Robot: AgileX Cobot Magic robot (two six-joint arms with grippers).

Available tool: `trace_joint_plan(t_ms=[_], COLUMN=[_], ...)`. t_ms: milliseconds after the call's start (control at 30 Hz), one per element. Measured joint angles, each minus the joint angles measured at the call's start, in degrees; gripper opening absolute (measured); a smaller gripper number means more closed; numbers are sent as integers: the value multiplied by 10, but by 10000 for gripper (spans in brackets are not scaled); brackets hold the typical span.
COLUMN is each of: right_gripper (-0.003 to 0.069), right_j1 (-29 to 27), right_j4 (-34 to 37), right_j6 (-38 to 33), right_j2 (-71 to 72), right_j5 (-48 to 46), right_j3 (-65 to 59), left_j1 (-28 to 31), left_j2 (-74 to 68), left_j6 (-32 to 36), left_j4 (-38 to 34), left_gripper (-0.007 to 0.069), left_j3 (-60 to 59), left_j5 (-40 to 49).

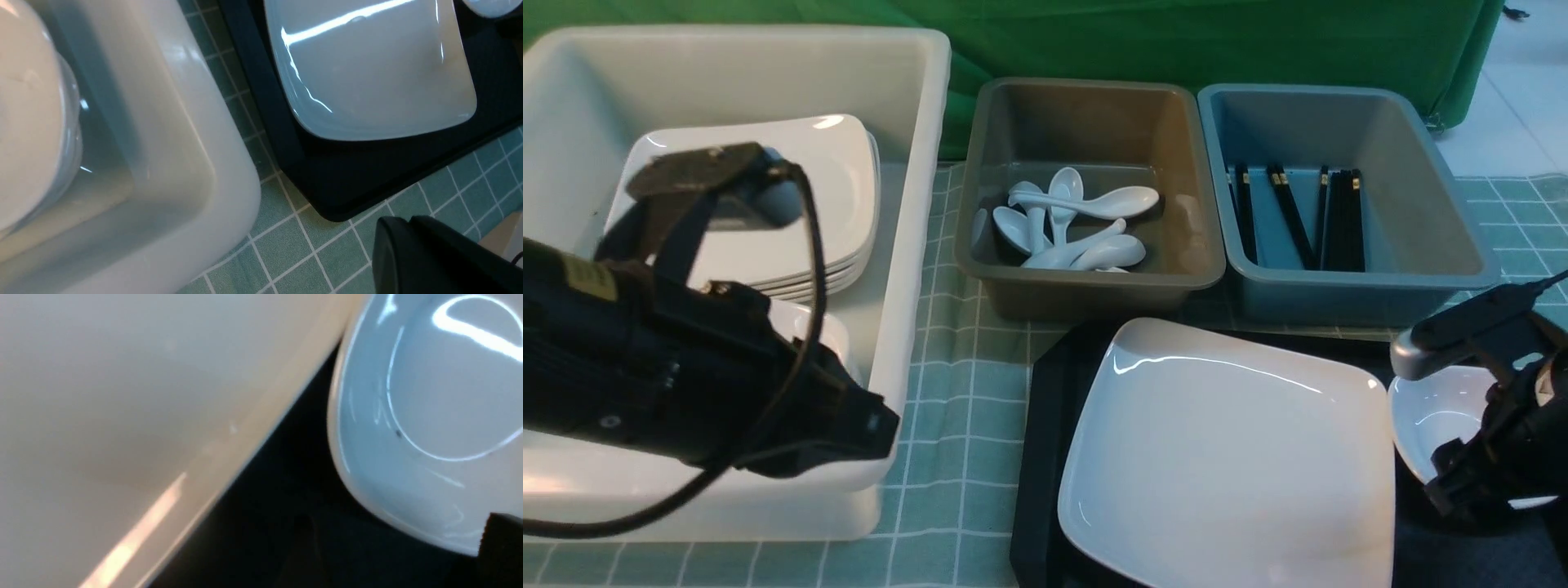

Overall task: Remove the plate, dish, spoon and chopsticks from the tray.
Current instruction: Use the right arm to grab a small plate from the dinner plate, then use the right arm to put the small plate into the large storage box on the left

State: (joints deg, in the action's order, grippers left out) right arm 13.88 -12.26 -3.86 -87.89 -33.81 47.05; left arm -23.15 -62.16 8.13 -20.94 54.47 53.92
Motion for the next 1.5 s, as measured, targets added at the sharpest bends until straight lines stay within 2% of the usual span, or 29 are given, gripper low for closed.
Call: trace_joint_plan(t_ms=[233,333,367,467,533,733,867,1067,1167,1267,1367,1500], right_gripper=[524,503,481,311,228,192,87,62,62,62,62,62], right_j1=[0,0,0,2,5,7,16,39,43,54,96,175], right_j4=[-20,-52,-55,-62,-74,-65,-48,6,36,90,149,172], right_j6=[-1,5,6,2,1,5,15,20,15,-15,-67,-102], right_j2=[-48,-74,-78,-79,-74,-43,24,132,168,177,146,70], right_j5=[40,50,52,71,84,43,6,-59,-86,-94,-83,-74], right_j3=[0,0,0,1,4,6,6,21,66,149,251,369], left_j1=[-2,-2,-2,-2,-2,-2,-2,-2,-2,7,55,153], left_j2=[-1,-1,-1,-1,-1,-1,-1,-1,-1,17,57,112], left_j6=[-13,-13,-13,-16,-17,-21,-28,-81,-124,-190,-222,-220], left_j4=[17,19,19,19,19,21,24,76,134,229,274,279], left_gripper=[10,10,10,10,10,10,10,10,10,10,10,10], left_j3=[0,0,0,0,0,0,0,0,0,0,0,1], left_j5=[0,3,3,4,4,4,4,2,2,9,23,34])
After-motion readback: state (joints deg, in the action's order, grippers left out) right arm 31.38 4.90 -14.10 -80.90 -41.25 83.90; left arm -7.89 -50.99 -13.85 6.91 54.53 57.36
